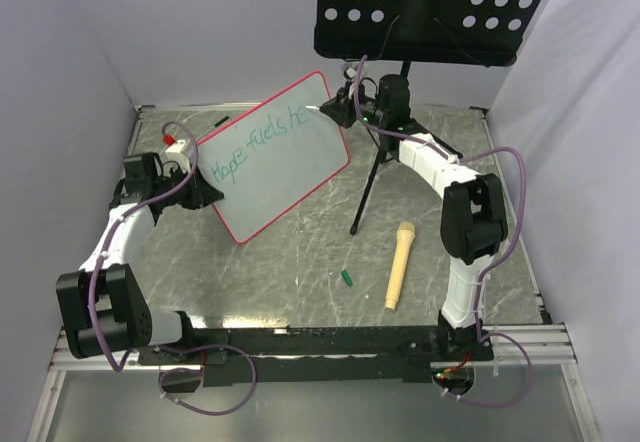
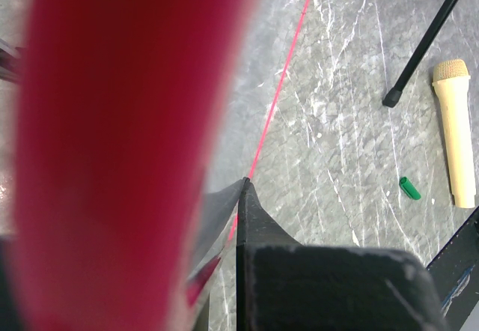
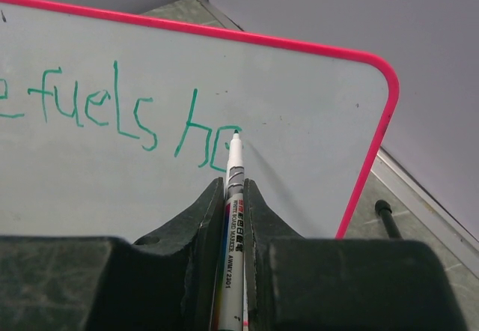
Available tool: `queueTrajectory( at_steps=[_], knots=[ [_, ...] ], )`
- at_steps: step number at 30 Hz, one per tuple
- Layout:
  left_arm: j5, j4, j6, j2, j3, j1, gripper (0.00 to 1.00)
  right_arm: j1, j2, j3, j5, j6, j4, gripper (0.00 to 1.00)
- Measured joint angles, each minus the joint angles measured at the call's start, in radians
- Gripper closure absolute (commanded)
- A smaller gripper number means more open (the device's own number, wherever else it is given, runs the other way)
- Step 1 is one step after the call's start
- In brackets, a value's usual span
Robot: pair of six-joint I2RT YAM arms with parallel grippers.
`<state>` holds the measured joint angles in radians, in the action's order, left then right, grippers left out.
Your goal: Write a sentence on the whiteboard
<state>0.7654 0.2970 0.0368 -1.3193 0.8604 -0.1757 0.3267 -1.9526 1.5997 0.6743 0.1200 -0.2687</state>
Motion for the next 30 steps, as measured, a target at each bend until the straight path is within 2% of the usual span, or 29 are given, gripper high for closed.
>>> queueTrajectory(
  at_steps=[16,30],
  knots=[
    [-0.006,0.000,0.000,0.000,0.000,0.001,0.99,0.001,-0.002,-0.007,-0.009,0.000,-0.013,1.00],
    [-0.059,-0.010,0.031,0.085,-0.040,0.020,0.99,0.000,0.090,-0.209,-0.019,-0.032,-0.119,1.00]
  ],
)
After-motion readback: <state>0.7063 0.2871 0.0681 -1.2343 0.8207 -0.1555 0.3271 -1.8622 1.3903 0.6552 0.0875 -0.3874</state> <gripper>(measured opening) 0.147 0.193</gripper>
